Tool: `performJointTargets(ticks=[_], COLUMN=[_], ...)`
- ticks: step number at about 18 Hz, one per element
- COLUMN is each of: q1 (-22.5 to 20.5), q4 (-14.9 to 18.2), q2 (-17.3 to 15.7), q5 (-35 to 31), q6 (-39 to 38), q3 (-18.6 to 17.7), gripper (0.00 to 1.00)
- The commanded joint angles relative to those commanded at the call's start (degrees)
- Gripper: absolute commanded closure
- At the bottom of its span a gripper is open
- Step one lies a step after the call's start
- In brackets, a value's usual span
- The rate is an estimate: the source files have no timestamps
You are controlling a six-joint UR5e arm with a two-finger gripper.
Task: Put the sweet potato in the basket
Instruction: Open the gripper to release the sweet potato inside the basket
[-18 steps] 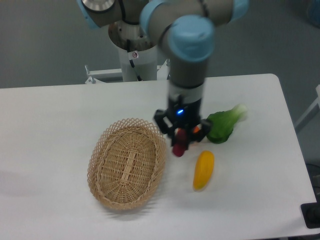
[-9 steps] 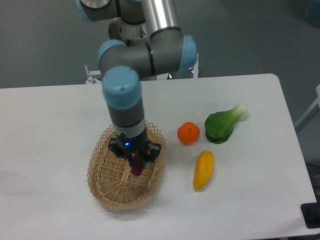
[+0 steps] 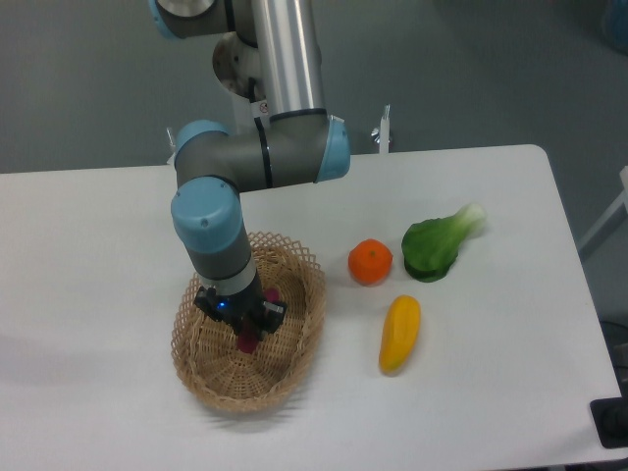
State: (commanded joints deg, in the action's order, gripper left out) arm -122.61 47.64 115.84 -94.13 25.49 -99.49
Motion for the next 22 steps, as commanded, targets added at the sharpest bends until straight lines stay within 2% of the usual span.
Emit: performJointTargets(ticks=[4, 5, 6, 7, 8, 17, 22], q1=[0.3, 0.4, 0.4, 0.4, 0.3, -0.1, -4.3], q4=[0.0, 0.0, 0.0, 0.0, -0.1, 0.0, 0.5], q2=[0.7, 0.7, 0.7, 0.7, 0.5, -1.6, -2.9], q5=[-0.4, -0.6, -0.6, -0.7, -1.0, -2.9, -2.8], q6=[0.0, 0.1, 0.1, 0.1, 0.0, -0.7, 0.2], q3=[0.1, 0.1, 0.1, 0.1, 0.3, 4.0, 8.4], gripper=[0.54, 0.49, 0.37, 0.15, 0.00, 0.00, 0.00])
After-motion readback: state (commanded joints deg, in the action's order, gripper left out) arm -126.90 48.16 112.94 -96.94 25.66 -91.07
